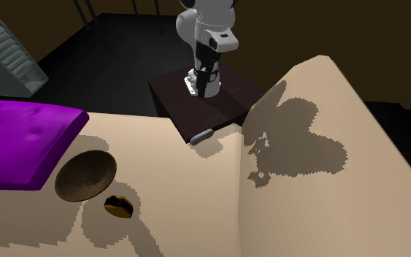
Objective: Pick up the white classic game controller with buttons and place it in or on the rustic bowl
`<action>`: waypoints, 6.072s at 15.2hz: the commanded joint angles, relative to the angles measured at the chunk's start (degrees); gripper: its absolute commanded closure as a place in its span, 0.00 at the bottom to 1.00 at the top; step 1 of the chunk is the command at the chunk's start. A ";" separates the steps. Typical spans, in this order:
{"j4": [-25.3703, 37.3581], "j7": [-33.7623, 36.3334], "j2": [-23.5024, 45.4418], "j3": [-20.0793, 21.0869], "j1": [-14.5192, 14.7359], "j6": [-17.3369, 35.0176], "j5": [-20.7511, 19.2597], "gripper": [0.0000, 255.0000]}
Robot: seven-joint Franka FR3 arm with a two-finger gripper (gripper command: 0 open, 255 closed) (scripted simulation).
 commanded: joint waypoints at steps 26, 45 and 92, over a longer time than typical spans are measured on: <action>2.72 -26.09 35.71 -37.12 12.76 38.09 -23.18 1.00; 8.48 8.12 66.72 -25.59 15.42 54.75 -54.58 0.00; 2.68 -23.83 21.64 -15.39 8.64 16.36 -33.35 1.00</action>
